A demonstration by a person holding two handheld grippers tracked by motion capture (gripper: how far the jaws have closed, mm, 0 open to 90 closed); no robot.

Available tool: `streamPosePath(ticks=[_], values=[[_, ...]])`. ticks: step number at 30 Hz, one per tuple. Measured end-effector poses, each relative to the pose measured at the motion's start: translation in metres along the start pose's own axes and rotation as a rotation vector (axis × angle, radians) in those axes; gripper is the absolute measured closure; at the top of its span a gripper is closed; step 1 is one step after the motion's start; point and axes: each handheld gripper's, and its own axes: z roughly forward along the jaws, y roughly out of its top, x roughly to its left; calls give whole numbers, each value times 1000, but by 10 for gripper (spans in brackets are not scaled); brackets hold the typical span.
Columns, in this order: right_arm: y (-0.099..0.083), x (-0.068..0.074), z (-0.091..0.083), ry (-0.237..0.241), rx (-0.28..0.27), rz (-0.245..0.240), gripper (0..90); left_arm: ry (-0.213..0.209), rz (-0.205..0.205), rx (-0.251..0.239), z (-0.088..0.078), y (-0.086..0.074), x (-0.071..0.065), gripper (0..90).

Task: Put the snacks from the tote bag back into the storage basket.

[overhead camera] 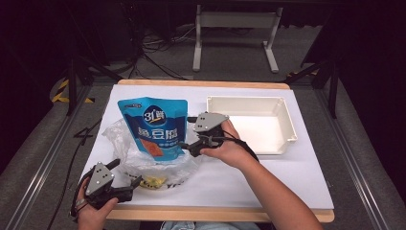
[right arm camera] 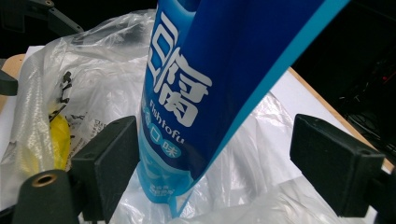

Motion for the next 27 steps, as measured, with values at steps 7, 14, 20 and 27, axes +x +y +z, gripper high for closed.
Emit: streamPosePath(ticks=[7,14,20,27], values=[[-6,4,16,28,5,6,174,-2,6,-1,0,0,0,106],[-12,4,30,47,8,15,170,-1,7,1,0,0,1,106],[-18,4,41,49,24,13,167,-3,7,-1,0,0,0,106],[-20,11,53,57,27,-21,164,-4,13,1,0,0,0,106]])
